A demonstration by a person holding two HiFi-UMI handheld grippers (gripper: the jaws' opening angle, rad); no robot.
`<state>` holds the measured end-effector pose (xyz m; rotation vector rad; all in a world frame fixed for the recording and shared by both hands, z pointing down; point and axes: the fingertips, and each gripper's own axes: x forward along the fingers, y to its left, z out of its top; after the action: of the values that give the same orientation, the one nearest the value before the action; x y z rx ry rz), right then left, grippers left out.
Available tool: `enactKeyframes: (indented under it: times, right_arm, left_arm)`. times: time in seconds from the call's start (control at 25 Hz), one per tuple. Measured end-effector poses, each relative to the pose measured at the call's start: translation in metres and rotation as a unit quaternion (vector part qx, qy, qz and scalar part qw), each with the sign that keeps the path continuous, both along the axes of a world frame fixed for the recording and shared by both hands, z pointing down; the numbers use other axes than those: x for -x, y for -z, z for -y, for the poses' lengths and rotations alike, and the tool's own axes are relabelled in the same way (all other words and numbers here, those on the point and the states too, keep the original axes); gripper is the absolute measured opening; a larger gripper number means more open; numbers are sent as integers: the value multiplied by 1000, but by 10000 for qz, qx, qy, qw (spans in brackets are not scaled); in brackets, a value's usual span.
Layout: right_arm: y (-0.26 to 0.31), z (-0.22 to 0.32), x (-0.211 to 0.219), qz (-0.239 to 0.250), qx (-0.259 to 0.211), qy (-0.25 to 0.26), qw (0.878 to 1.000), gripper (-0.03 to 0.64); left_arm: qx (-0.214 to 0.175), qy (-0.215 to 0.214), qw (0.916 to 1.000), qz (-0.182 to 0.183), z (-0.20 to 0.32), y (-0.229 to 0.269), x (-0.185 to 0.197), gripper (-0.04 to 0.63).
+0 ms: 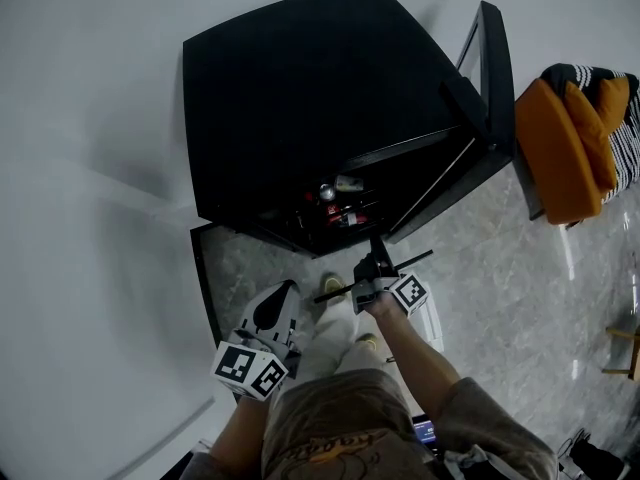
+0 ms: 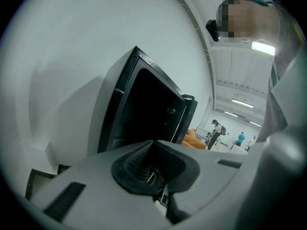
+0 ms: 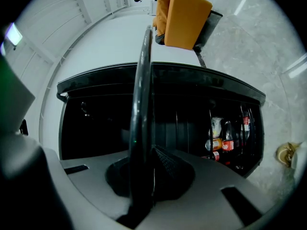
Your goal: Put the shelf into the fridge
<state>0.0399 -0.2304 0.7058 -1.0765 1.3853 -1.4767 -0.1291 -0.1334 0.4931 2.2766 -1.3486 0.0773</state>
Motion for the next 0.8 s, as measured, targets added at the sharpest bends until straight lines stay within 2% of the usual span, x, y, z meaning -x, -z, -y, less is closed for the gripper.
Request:
enactKeyframes:
  times: [0.8]
  right_arm:
    - [-7,23,6,34,-210,-98,9997,26]
  left_arm:
    - [183,46,9998,39,7,-14,3,3]
